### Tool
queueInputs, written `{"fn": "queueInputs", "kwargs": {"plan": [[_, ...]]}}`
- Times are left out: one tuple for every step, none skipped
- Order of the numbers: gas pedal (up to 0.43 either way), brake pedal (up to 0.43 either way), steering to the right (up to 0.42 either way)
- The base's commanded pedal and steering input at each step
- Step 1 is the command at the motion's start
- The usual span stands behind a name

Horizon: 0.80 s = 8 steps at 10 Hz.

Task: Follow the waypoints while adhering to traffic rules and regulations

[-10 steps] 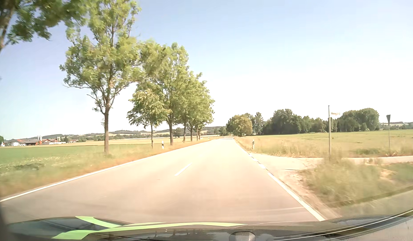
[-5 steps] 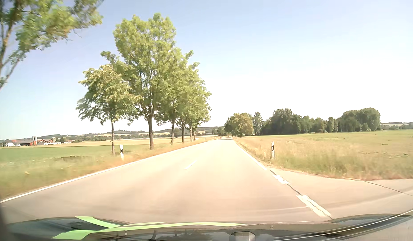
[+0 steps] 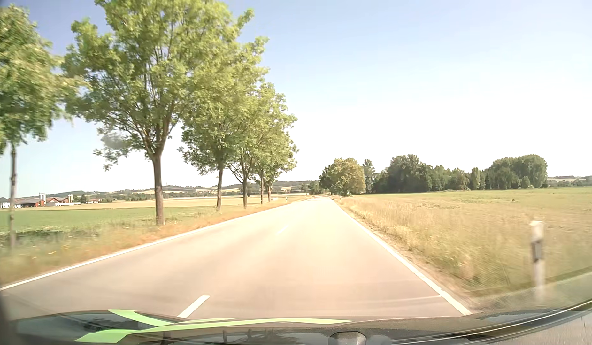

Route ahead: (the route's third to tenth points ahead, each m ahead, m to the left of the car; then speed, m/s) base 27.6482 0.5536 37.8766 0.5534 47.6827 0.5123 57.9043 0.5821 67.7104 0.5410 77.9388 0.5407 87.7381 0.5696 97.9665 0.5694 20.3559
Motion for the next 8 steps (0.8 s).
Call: {"fn": "queueInputs", "kwargs": {"plan": [[0.197, 0.0, 0.001], [0.177, 0.0, 0.001], [0.177, 0.0, 0.0], [0.177, 0.0, 0.0], [0.177, 0.0, 0.0], [0.177, 0.0, 0.0], [0.177, 0.0, 0.0], [0.177, 0.0, 0.0]]}}
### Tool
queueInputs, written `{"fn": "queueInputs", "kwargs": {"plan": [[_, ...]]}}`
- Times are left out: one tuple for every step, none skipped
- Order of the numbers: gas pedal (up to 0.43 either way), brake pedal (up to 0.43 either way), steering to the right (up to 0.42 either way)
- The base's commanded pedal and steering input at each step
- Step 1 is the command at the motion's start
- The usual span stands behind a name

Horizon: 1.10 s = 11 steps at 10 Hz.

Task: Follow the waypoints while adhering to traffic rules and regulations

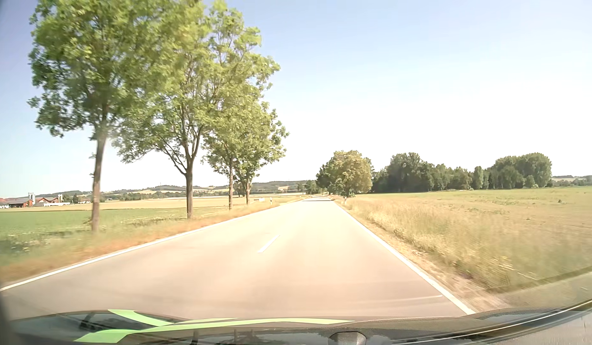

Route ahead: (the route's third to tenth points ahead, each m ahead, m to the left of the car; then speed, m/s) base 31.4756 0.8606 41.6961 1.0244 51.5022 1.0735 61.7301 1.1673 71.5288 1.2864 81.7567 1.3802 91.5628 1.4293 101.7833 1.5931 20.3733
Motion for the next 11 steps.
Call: {"fn": "queueInputs", "kwargs": {"plan": [[0.169, 0.0, 0.0], [0.157, 0.0, 0.0], [0.157, 0.0, 0.0], [0.157, 0.0, 0.0], [0.169, 0.0, 0.0], [0.189, 0.0, 0.0], [0.197, 0.0, 0.0], [0.197, 0.0, 0.0], [0.209, 0.0, 0.0], [0.22, 0.0, 0.0], [0.22, 0.0, 0.0]]}}
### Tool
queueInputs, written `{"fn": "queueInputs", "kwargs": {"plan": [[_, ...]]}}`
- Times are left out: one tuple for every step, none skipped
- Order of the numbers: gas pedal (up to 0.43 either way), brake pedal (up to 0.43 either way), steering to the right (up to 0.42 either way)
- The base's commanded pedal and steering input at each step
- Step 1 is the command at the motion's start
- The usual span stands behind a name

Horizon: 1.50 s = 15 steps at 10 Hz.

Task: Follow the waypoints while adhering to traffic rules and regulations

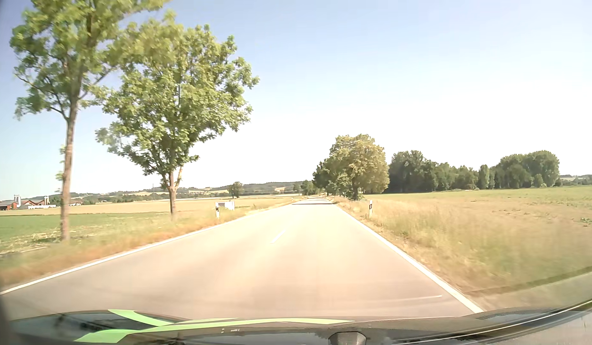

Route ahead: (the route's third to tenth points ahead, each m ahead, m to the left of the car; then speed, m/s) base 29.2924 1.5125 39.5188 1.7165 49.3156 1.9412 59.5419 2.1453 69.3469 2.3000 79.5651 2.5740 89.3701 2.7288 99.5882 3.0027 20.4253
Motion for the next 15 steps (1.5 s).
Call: {"fn": "queueInputs", "kwargs": {"plan": [[0.228, 0.0, 0.0], [0.248, 0.0, 0.0], [0.248, 0.0, 0.0], [0.248, 0.0, 0.0], [0.248, 0.0, 0.0], [0.248, 0.0, 0.0], [0.228, 0.0, 0.0], [0.228, 0.0, 0.0], [0.228, 0.0, 0.0], [0.24, 0.0, -0.001], [0.24, 0.0, -0.001], [0.24, 0.0, -0.001], [0.248, 0.0, -0.001], [0.248, 0.0, -0.001], [0.28, 0.0, -0.002]]}}
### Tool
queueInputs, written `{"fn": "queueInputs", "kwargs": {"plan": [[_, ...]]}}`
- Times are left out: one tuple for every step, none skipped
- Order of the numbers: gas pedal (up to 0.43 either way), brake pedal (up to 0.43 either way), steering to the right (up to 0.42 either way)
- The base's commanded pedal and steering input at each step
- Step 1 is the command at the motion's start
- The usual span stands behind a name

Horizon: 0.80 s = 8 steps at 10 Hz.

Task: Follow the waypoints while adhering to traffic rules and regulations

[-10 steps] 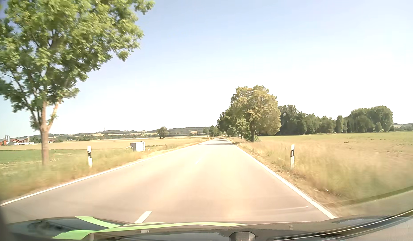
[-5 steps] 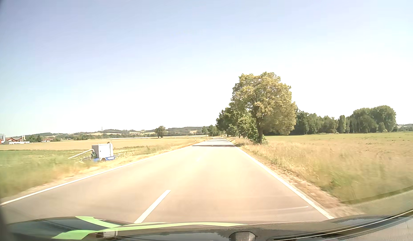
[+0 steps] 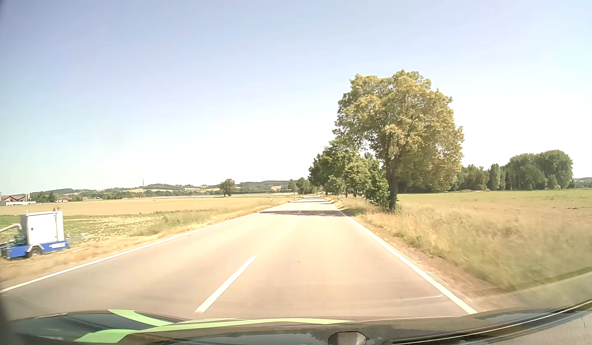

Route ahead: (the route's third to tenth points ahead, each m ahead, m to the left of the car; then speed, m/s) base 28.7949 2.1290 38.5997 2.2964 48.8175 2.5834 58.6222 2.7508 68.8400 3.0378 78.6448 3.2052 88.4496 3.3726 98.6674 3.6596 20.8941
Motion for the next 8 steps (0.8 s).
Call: {"fn": "queueInputs", "kwargs": {"plan": [[0.28, 0.0, -0.002], [0.28, 0.0, -0.001], [0.28, 0.0, -0.002], [0.268, 0.0, -0.002], [0.248, 0.0, -0.002], [0.248, 0.0, -0.002], [0.248, 0.0, -0.002], [0.26, 0.0, -0.002]]}}
